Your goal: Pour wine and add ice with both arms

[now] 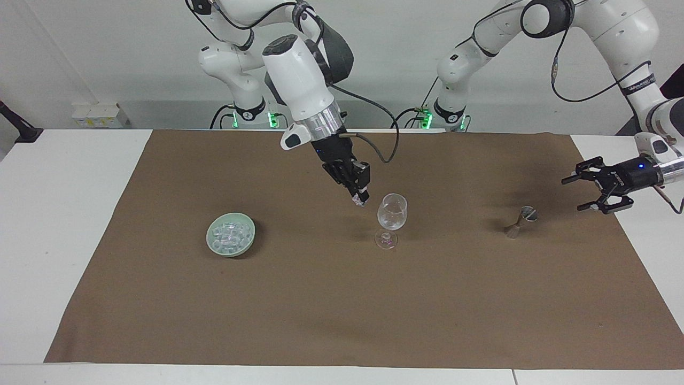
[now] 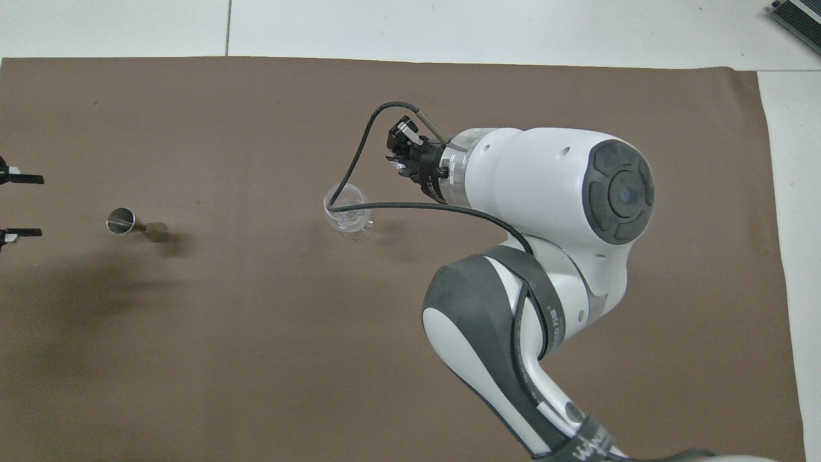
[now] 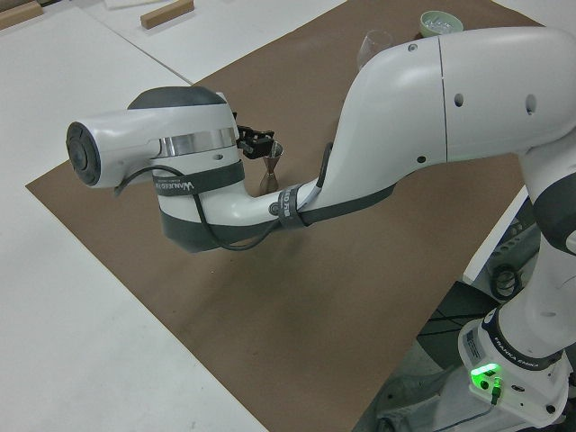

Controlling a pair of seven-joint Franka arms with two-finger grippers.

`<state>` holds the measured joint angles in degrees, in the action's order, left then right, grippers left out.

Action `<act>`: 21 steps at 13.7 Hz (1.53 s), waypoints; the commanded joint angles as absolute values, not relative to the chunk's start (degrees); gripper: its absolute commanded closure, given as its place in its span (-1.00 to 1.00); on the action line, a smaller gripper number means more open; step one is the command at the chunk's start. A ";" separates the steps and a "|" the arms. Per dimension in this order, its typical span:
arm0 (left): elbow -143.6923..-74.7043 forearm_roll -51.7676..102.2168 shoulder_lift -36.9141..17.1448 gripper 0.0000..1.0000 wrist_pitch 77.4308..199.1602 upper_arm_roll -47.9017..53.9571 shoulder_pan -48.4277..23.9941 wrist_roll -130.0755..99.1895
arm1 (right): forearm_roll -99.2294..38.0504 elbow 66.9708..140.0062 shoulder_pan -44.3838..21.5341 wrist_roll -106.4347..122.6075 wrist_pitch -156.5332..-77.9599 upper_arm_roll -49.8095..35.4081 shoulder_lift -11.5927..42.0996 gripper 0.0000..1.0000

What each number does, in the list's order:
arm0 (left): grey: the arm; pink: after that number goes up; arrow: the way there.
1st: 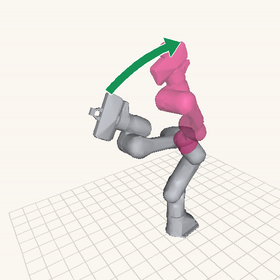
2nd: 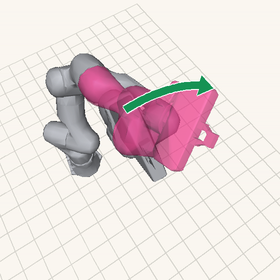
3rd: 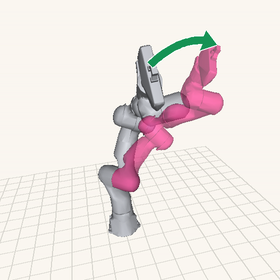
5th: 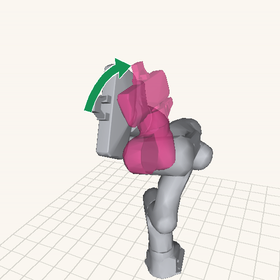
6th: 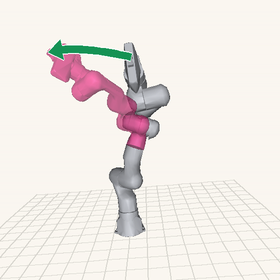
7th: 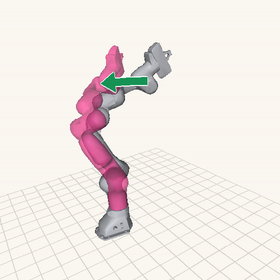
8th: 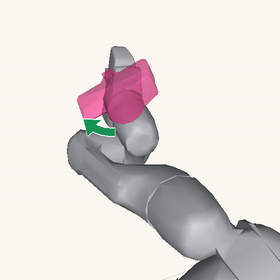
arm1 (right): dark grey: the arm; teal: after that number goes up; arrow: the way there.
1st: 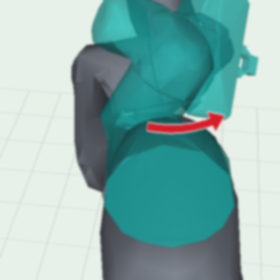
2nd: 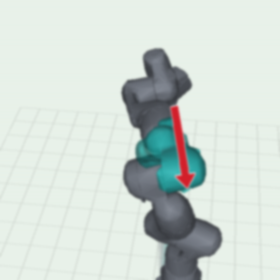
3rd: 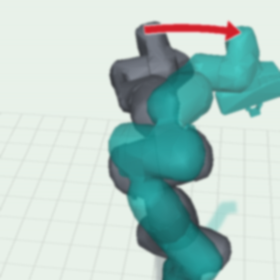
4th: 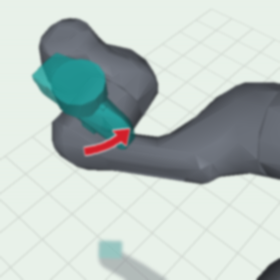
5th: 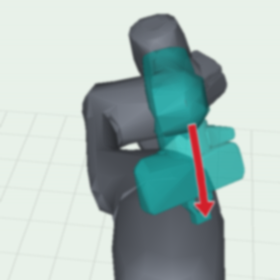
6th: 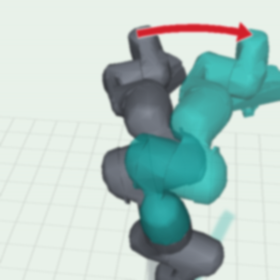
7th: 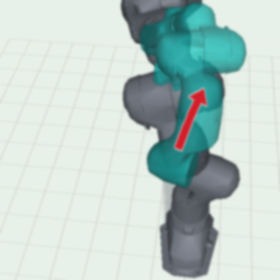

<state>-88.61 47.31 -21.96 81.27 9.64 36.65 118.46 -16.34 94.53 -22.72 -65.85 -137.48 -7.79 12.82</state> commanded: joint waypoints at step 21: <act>-102.04 2.40 11.16 -1.00 96.15 10.36 10.20 2.77 | -12.57 98.17 -29.53 -71.81 -144.14 -8.70 17.31 0.51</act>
<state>-98.73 6.28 8.89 95.13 10.08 11.10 11.39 -13.59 97.26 -29.86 -71.84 -142.80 -8.49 17.62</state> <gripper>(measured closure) 0.000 0.753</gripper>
